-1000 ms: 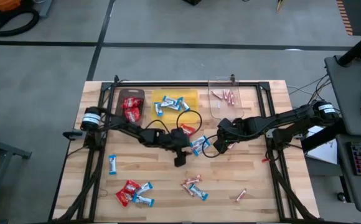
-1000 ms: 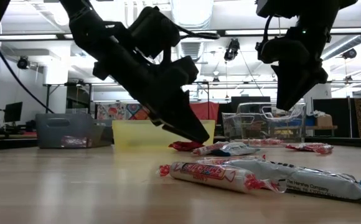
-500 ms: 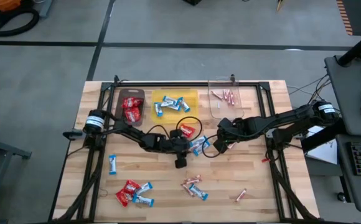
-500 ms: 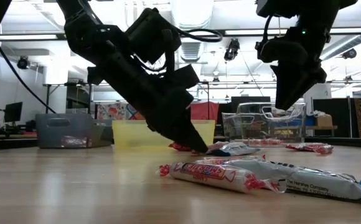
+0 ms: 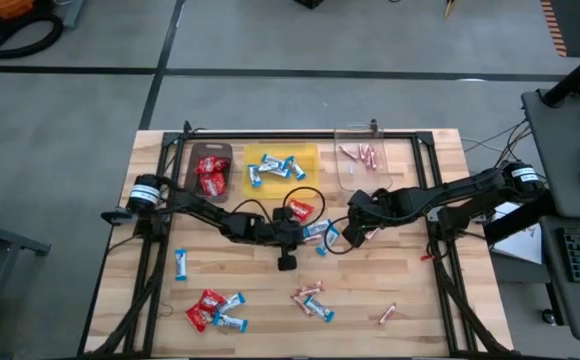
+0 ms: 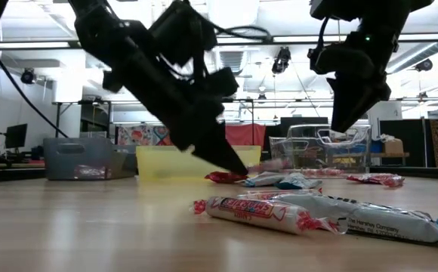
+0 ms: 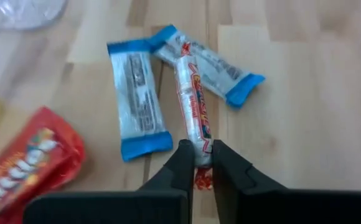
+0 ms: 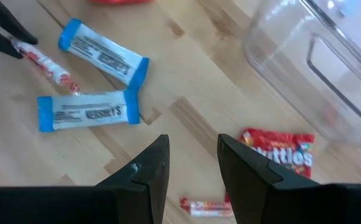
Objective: Sort candy
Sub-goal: Put the orange candy into the yellow bin
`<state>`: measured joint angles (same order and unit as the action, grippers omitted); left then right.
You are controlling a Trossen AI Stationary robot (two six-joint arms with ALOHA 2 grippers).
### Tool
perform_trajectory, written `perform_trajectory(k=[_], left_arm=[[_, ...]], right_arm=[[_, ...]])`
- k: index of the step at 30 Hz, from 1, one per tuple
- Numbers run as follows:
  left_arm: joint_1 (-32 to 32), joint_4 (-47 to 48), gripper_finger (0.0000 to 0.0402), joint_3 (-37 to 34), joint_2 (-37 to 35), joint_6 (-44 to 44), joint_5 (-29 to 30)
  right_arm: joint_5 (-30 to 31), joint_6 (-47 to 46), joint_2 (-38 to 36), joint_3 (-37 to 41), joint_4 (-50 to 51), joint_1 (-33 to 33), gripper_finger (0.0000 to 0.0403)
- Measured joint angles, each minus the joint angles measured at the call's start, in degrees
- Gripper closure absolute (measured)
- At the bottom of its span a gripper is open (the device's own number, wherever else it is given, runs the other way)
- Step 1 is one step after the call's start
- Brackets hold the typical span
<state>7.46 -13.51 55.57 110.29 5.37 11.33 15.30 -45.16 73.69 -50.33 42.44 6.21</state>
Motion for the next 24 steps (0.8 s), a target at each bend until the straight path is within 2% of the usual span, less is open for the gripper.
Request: perform_trajectory(k=[9, 16, 24], left_arm=[[-0.4, 8.0, 0.0395, 0.0, -10.0, -8.1, 0.1], [-0.6, 13.4, 0.0393, 0.0, -18.5, -10.5, 1.0], [-0.6, 14.7, 0.0393, -0.2, -23.5, -11.9, 1.0]], right_arm=[[-0.2, 11.3, -0.1, 0.0, -13.3, 1.4, 0.0275], [0.3, 21.9, -0.1, 0.0, -23.1, 3.0, 0.0275], [7.3, 36.6, -0.2, 0.4, -37.4, 6.2, 0.0275]])
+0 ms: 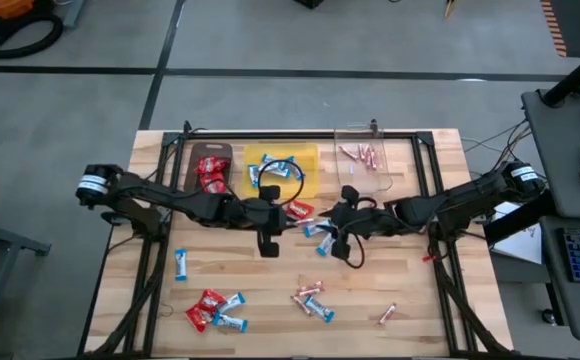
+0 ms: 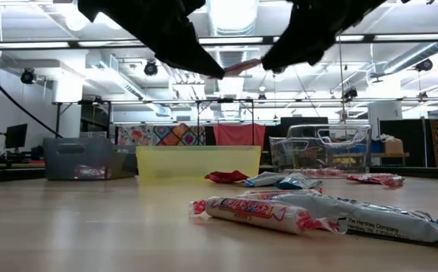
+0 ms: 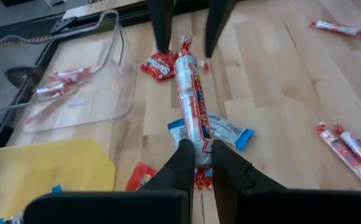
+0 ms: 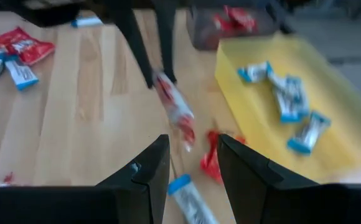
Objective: Sort candy
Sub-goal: Put the orange candy into the yellow bin
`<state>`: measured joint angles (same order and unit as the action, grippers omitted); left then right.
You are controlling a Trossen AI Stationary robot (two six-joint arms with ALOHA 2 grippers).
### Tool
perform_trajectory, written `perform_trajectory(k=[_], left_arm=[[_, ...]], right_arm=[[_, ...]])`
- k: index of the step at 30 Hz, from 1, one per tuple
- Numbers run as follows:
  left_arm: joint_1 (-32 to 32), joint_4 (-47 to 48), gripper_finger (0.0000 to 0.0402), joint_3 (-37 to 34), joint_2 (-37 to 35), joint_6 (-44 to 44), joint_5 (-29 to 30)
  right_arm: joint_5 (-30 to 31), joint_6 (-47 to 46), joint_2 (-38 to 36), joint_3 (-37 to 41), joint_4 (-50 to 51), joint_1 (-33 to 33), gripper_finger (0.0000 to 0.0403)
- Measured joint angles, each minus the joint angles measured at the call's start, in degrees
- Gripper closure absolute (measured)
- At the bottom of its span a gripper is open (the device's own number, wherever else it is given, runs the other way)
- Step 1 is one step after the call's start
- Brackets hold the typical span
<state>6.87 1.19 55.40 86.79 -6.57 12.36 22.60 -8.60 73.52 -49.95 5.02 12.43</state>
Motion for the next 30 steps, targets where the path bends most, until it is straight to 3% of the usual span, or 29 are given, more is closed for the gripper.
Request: perform_trajectory(k=[7, 16, 30], left_arm=[[0.0, -1.4, 0.0392, 0.0, 0.2, -0.5, 0.5], [0.1, -7.4, 0.0392, 0.0, 0.4, -0.5, 0.6], [0.1, -8.8, 0.0392, 0.0, 1.3, -0.5, 0.6]], right_arm=[[0.1, 6.5, 0.0, 0.1, -4.8, -0.1, 0.0275], [0.0, 7.1, 0.0, 0.1, -4.9, -0.1, 0.0275], [-0.3, 7.2, 0.0, 0.1, -5.4, -0.1, 0.0284]])
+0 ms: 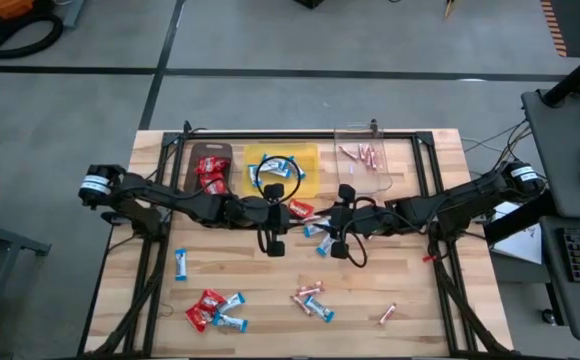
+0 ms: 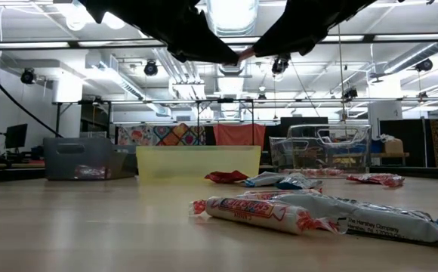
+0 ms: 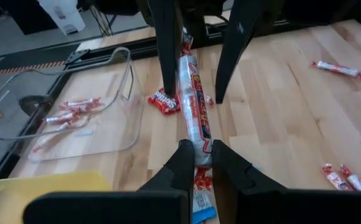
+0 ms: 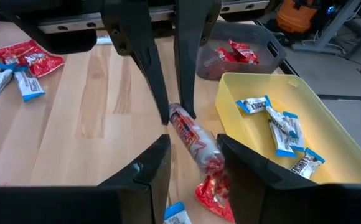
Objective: Sort candy
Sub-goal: Put the orange candy into the yellow bin
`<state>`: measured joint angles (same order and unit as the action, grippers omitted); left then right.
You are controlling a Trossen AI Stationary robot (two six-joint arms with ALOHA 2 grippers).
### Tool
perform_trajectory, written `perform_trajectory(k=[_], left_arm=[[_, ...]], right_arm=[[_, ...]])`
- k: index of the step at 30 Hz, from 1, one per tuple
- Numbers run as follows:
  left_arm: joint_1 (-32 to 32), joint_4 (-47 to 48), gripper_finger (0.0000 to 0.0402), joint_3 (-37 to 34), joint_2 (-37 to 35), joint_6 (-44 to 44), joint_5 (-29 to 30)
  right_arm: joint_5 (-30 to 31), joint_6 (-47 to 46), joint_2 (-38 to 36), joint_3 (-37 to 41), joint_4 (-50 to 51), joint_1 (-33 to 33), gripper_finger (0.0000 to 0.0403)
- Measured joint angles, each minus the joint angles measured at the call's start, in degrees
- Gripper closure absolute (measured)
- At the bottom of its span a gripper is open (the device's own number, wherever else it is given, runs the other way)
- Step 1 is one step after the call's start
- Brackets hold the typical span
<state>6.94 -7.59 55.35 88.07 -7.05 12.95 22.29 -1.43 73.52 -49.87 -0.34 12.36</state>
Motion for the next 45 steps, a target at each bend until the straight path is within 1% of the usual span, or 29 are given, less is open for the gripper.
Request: perform_trajectory(k=[2, 7, 8, 12, 14, 19, 22, 26, 30, 34, 36, 39, 41, 42, 45], left_arm=[[0.0, -0.1, 0.0392, 0.0, 0.0, 0.0, 0.0], [0.0, -0.2, 0.0392, 0.0, 0.1, -0.3, 0.0], [0.0, -0.2, 0.0392, 0.0, 0.2, -0.3, 0.0], [0.0, -0.4, 0.0389, 0.0, 0.3, 0.1, 0.0], [0.0, -0.4, 0.0380, 0.0, 0.3, 0.2, 0.0], [-0.1, 0.4, 0.0328, 0.0, 0.2, 0.0, 0.1], [-0.3, 2.5, 0.0295, 0.0, 0.1, 0.0, 2.1], [-0.4, 7.4, 0.0262, 0.0, -0.8, 0.2, 9.7], [-0.5, 11.8, 0.0245, 0.6, -2.0, 1.7, 16.0], [-0.6, 14.8, 0.0242, 1.3, -3.1, 4.4, 17.0], [-0.6, 16.5, 0.0242, 1.3, -3.8, 5.5, 16.0], [-0.6, 19.6, 0.0242, 1.3, -5.3, 7.4, 12.0], [-0.6, 22.7, 0.0242, 1.3, -6.2, 8.5, 8.4], [-0.6, 24.1, 0.0242, 1.3, -6.5, 9.1, 6.4], [-0.6, 27.5, 0.0242, 1.3, -7.0, 10.8, 2.1]], right_arm=[[0.0, 0.0, 0.0, 0.0, 0.0, 0.0, 0.0299], [-0.3, 0.2, 0.0, 0.0, 0.1, 0.0, 0.0364], [-0.4, 0.3, 0.0, 0.0, 0.2, 0.0, 0.0369], [-1.5, 0.6, 0.0, 0.0, 0.2, 0.0, 0.0369], [-1.5, 0.6, 0.0, 0.0, 0.2, 0.0, 0.0369], [-2.0, -0.1, -0.2, 0.0, 0.7, -1.1, 0.0369], [-2.1, -1.5, -1.0, -0.4, 4.5, -3.5, 0.0369], [0.9, -5.0, -1.7, -4.0, 16.6, -9.3, 0.0369], [5.4, -10.4, -1.7, -8.7, 31.6, -17.5, 0.0369], [4.8, -19.5, -1.3, -12.5, 44.6, -28.5, 0.0369], [1.5, -21.8, -0.8, -13.0, 47.8, -34.2, 0.0364], [-8.5, -20.9, -0.1, -12.0, 46.7, -42.1, 0.0346], [-14.5, -19.3, 0.7, -11.3, 44.5, -45.9, 0.0336], [-16.3, -18.3, 1.1, -11.1, 43.1, -47.6, 0.0333], [-16.6, -17.5, 2.1, -10.8, 43.0, -49.7, 0.0325]])
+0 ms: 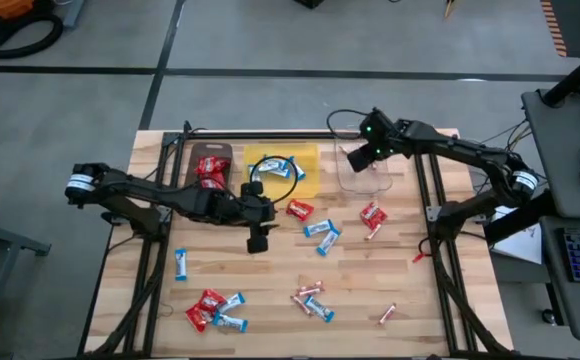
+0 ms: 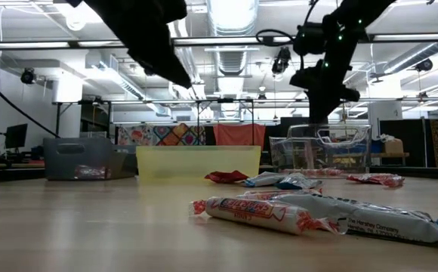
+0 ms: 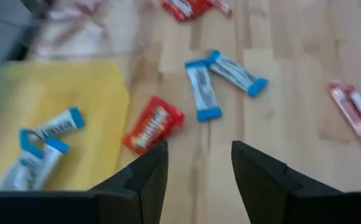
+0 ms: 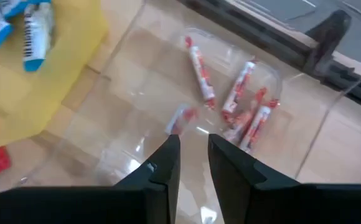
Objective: Sort candy
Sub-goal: Put the orange candy into the yellow bin, then put the red candy into the black bin
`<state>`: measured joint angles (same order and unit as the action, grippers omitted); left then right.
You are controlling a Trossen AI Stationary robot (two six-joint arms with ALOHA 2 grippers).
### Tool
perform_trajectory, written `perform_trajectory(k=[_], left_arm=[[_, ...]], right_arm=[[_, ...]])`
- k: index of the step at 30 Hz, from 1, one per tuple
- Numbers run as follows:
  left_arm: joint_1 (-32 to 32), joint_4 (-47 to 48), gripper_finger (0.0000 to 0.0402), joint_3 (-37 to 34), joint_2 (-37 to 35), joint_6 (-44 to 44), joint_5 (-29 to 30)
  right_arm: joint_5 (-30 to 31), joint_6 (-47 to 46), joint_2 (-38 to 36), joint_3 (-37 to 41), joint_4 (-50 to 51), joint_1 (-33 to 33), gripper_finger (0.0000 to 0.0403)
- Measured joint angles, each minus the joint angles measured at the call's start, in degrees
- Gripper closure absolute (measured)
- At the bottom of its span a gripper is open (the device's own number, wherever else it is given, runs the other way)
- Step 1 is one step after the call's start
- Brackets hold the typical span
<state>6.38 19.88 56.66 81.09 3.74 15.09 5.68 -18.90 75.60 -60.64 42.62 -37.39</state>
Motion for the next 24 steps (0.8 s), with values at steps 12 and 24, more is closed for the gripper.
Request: perform_trajectory(k=[12, 24], left_arm=[[0.5, 10.1, 0.0242, 0.0, 0.1, 6.1, -2.7], [4.9, 23.7, 0.0241, -0.1, 0.2, 19.5, -20.7]], right_arm=[[-0.3, 2.2, 0.0, 0.0, -1.4, 1.1, 0.0313], [0.3, 1.2, -4.6, 0.0, -2.8, 14.4, 0.0312]])
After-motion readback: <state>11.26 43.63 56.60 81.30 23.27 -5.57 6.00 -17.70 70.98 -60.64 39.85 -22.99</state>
